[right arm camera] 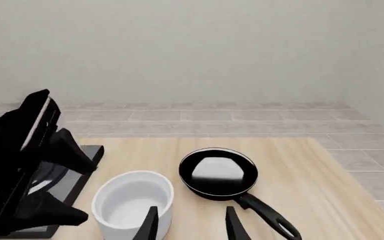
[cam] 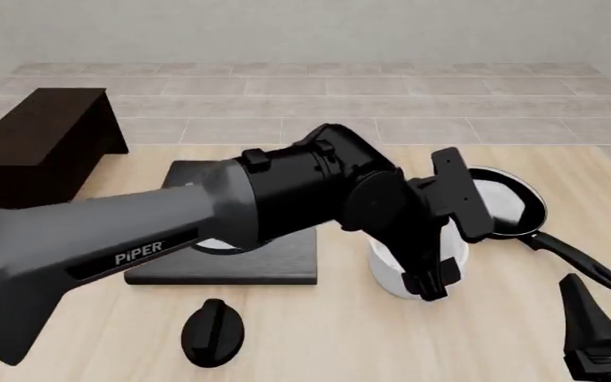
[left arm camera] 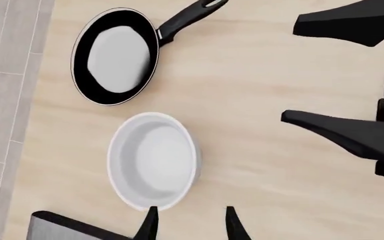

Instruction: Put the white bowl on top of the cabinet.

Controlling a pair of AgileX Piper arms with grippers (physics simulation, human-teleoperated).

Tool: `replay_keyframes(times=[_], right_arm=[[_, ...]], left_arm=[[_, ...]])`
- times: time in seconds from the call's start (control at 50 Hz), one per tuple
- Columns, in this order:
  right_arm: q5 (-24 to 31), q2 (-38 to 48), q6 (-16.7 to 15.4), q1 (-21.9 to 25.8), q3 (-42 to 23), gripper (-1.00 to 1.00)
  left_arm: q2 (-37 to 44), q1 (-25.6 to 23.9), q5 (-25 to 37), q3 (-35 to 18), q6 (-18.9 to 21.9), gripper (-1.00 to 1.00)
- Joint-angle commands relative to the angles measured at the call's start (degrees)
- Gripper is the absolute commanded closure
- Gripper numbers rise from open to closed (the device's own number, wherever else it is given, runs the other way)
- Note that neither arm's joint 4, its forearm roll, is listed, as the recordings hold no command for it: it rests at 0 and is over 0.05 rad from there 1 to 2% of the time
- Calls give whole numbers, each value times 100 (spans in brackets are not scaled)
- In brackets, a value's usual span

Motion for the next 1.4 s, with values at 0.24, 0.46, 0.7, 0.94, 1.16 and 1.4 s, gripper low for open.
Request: replay_keyframes(times=[0.24,0.46,0.7,0.94,1.16,1.4], right_arm=[[-15,14,-2,1,0,-100],[-13,18,1,1,-3,-100],[11,-10,-4,2,-3,-100],[5,0,1,2,-4,-100],[-19,18,-3,2,0,-100],[-48,49,1,2,1,-100]], left_arm=[[680,-23,-221,15,-44,-100],[1134,186,-195,-304,-45,-100],[1500,387,-420,-362,29,-100],[1654,454,-407,-507,87,-100],[1727,258,-475,-381,-351,-100],[1711,97,-558,-136,-427,-100]])
